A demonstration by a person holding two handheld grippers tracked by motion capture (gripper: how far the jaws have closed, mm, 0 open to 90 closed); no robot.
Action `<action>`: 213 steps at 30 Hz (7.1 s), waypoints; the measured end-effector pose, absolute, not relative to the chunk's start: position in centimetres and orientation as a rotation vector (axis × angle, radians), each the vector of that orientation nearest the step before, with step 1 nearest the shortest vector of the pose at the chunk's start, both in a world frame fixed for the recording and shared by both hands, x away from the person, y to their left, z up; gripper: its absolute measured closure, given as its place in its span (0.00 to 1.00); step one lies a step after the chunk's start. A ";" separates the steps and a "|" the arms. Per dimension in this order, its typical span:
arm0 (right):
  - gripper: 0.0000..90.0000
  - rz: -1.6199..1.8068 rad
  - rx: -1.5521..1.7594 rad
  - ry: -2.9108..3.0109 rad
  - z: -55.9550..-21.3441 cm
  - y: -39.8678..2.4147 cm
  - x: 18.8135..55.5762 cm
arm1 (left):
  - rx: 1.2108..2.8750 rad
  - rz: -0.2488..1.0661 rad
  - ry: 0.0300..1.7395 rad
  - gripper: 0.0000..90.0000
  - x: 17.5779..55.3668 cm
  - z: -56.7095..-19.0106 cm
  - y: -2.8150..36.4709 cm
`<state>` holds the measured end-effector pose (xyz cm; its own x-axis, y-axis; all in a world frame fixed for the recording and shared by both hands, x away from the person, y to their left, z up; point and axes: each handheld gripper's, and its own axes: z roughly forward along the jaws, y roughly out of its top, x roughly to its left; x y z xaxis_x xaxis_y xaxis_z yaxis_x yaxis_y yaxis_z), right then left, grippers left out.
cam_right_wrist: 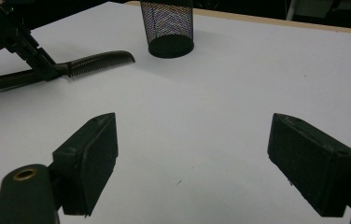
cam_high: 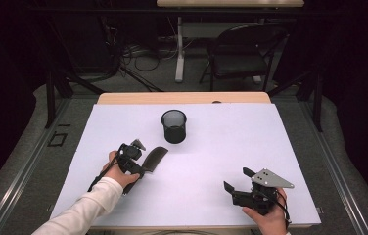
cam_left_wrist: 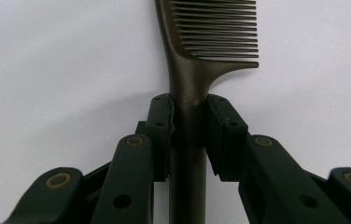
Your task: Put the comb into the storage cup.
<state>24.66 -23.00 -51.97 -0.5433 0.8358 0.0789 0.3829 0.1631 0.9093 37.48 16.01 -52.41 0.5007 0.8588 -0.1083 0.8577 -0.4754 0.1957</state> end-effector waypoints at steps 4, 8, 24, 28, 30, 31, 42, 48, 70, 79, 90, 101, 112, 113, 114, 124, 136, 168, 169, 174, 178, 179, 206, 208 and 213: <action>0.18 1.352 1.154 2.004 -52.0 -23.0 24.6 | 2.515 0.010 1.461 0.80 37.5 -52.3 16.1; 0.18 1.358 1.153 2.002 -52.0 -23.0 24.7 | 2.505 0.020 1.450 0.80 37.4 -52.0 16.3; 0.18 1.354 1.145 2.004 -52.0 -23.0 24.7 | 2.453 0.069 1.410 0.81 37.2 -50.6 16.6; 0.18 1.351 1.150 2.007 -52.0 -23.0 24.7 | 2.441 0.097 1.385 0.80 37.0 -50.0 16.7; 0.18 1.354 1.147 2.004 -52.0 -23.0 24.7 | 2.443 0.119 1.367 0.80 37.0 -49.7 16.7; 0.18 1.353 1.146 2.005 -52.0 -23.0 24.7 | 2.434 0.129 1.360 0.81 36.9 -49.5 16.7; 0.18 1.347 1.149 2.011 -52.0 -22.9 24.7 | 2.402 0.205 1.289 0.80 36.5 -48.0 16.5; 0.18 1.347 1.149 2.011 -52.0 -22.9 24.7 | 2.390 0.249 1.256 0.80 36.2 -47.6 16.4; 0.18 1.342 1.149 2.016 -52.0 -22.9 24.7 | 2.306 0.382 1.142 0.80 35.3 -45.3 16.3; 0.18 1.348 1.153 2.014 -52.1 -22.9 24.7 | 2.250 0.421 1.089 0.80 35.0 -44.5 16.1; 0.18 1.339 1.170 2.004 -52.2 -23.1 24.9 | 2.201 0.465 1.015 0.80 34.7 -44.0 15.4; 0.18 1.345 1.188 2.003 -52.2 -23.1 25.1 | 2.166 0.506 0.954 0.81 34.4 -43.9 14.5; 0.18 1.391 1.260 2.003 -51.7 -23.0 25.8 | 2.125 0.491 0.911 0.81 34.4 -43.7 14.1; 0.18 1.404 1.271 2.000 -51.6 -23.0 25.8 | 2.122 0.486 0.908 0.81 34.4 -43.7 14.0; 0.18 1.404 1.282 2.001 -51.6 -23.1 25.9 | 2.120 0.486 0.905 0.81 34.3 -43.6 13.9; 0.18 1.420 1.326 1.975 -50.4 -23.6 26.6 | 2.078 0.494 0.851 0.81 33.7 -43.5 12.7; 0.18 1.427 1.336 1.953 -49.5 -23.8 27.1 | 2.056 0.497 0.829 0.81 33.0 -43.5 11.8; 0.17 1.442 1.288 2.023 -48.5 -20.9 29.1 | 2.046 0.460 0.799 0.81 33.0 -44.6 9.9; 0.17 1.446 1.282 2.029 -48.5 -20.7 29.2 | 2.045 0.458 0.796 0.81 33.0 -44.6 9.8; 0.17 1.474 1.271 2.051 -48.1 -20.1 29.7 | 2.021 0.457 0.793 0.80 32.9 -44.9 9.7; 0.17 1.498 1.276 2.056 -47.7 -19.7 30.2 | 2.011 0.453 0.791 0.81 32.9 -45.1 9.7; 0.17 1.503 1.273 2.053 -47.6 -19.6 30.3 | 2.011 0.454 0.790 0.81 32.9 -45.2 9.7; 0.37 1.643 1.241 2.071 -46.3 -18.8 31.4 | 1.975 0.473 0.793 0.81 32.8 -45.7 10.4; 0.38 1.652 1.243 2.082 -46.2 -18.8 31.5 | 1.970 0.475 0.793 0.81 32.8 -45.8 10.5; 0.38 1.671 1.240 2.080 -46.2 -18.6 31.6 | 1.970 0.482 0.790 0.81 32.8 -45.8 10.6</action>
